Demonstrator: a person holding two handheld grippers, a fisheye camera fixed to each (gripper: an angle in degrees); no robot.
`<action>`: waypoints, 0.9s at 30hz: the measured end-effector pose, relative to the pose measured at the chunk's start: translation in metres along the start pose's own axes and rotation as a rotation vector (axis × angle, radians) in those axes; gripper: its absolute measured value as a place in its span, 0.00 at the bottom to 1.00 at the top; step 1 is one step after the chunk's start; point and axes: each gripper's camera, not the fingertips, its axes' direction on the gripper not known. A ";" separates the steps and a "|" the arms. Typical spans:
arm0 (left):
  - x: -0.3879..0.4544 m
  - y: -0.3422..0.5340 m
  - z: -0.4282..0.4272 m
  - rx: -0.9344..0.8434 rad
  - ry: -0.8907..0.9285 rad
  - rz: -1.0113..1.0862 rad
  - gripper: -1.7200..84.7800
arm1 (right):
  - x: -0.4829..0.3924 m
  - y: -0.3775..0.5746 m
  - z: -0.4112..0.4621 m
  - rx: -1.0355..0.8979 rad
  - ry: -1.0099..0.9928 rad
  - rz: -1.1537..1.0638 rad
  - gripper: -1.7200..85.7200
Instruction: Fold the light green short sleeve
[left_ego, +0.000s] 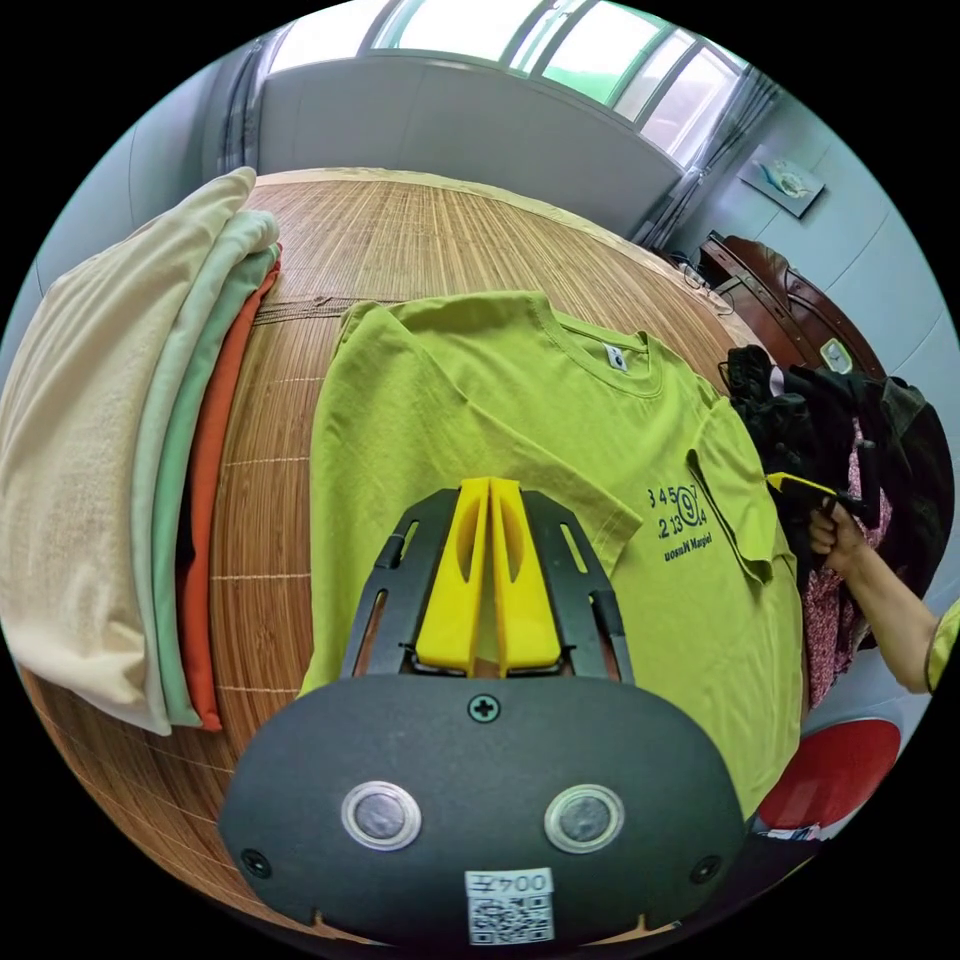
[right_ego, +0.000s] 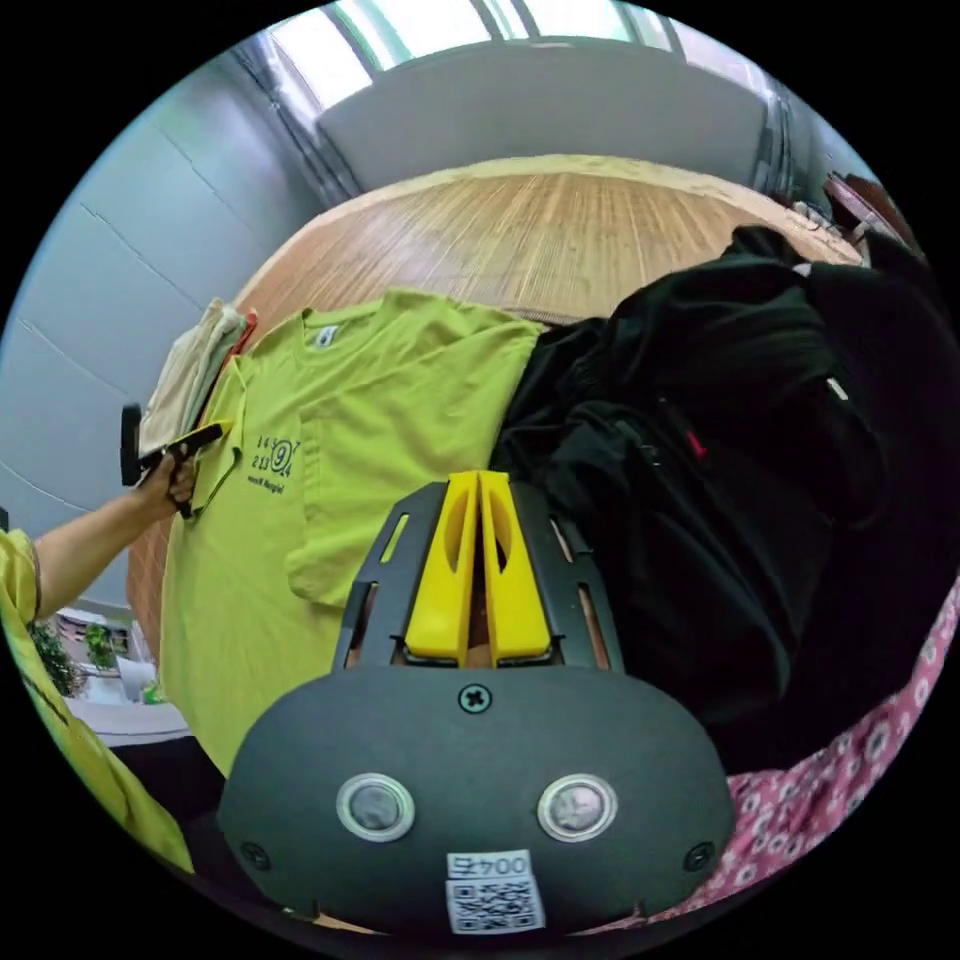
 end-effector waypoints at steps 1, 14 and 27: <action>-0.003 0.004 0.000 -0.001 0.003 -0.001 0.03 | -0.012 0.007 -0.007 -0.020 0.010 -0.047 0.03; -0.030 0.047 -0.005 0.000 0.000 -0.001 0.03 | -0.064 0.062 -0.005 -0.180 0.209 -0.205 0.08; -0.060 0.089 -0.017 0.002 0.045 -0.021 0.03 | -0.007 0.064 -0.045 0.045 0.023 0.135 0.02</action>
